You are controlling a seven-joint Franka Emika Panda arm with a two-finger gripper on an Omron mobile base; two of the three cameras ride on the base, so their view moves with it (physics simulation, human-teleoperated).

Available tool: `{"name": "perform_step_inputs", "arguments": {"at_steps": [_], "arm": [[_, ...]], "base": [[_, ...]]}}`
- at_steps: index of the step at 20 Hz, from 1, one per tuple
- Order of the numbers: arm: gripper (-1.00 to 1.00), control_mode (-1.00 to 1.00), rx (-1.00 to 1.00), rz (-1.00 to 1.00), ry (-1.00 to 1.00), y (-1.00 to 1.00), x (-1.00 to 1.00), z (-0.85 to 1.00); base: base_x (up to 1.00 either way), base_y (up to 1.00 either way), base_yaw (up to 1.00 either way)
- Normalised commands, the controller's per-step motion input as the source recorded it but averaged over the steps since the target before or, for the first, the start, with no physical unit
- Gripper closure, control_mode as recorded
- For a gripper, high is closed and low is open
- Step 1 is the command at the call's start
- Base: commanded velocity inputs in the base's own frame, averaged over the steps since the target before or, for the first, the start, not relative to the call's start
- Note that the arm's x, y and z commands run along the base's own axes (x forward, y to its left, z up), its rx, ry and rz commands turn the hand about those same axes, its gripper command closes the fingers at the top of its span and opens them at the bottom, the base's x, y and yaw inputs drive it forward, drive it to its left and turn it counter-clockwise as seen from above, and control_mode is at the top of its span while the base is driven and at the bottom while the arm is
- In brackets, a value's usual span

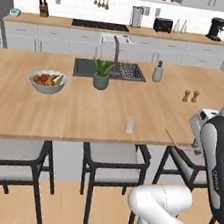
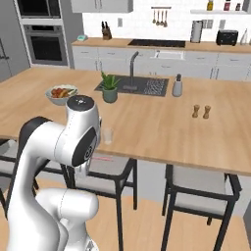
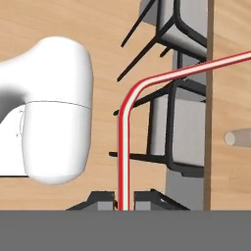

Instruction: Take a straw from the drawer in front and place it inside the glass cup on the dining counter.

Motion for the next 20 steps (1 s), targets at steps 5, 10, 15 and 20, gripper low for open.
{"name": "perform_step_inputs", "arguments": {"at_steps": [5, 10, 15, 20], "arm": [[1.0, 1.0, 0.0, 0.0, 0.0, 0.0, 0.0, 0.0], [1.0, 1.0, 0.0, 0.0, 0.0, 0.0, 0.0, 0.0], [1.0, 1.0, 0.0, 0.0, 0.0, 0.0, 0.0, 0.0], [1.0, 1.0, 0.0, 0.0, 0.0, 0.0, 0.0, 0.0]], "base": [[0.43, -0.36, 0.28], [0.36, -0.41, 0.32], [0.36, -0.45, 0.37], [0.38, -0.46, 0.35]]}}
